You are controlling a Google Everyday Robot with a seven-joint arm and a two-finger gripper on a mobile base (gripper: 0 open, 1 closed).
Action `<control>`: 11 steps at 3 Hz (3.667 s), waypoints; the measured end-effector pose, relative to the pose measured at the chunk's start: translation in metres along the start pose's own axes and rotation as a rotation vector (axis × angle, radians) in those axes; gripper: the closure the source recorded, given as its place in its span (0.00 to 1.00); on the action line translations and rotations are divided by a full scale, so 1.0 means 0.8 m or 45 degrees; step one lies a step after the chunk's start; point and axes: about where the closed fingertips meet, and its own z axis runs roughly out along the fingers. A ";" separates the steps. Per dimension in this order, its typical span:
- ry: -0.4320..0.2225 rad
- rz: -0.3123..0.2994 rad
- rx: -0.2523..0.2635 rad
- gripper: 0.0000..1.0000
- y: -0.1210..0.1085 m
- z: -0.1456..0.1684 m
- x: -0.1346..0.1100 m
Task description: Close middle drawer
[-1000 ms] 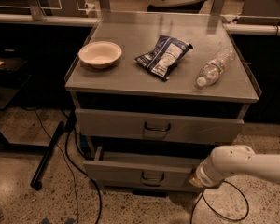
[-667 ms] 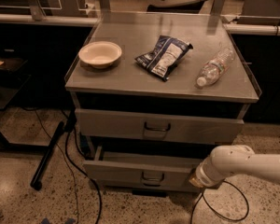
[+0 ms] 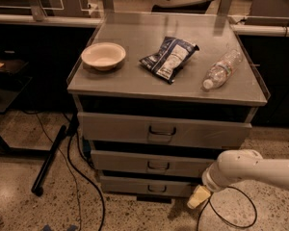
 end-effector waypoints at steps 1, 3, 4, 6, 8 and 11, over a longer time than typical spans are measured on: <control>0.000 0.000 0.000 0.00 0.000 0.000 0.000; 0.000 0.000 0.000 0.41 0.000 0.000 0.000; -0.007 0.020 0.026 0.64 -0.010 0.001 -0.004; -0.040 0.065 0.083 1.00 -0.038 0.010 -0.013; -0.040 0.064 0.083 0.50 -0.038 0.010 -0.013; -0.040 0.064 0.082 0.00 -0.038 0.010 -0.013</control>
Offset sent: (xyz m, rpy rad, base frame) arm 0.0000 0.0000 0.0000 0.0000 0.0000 0.0000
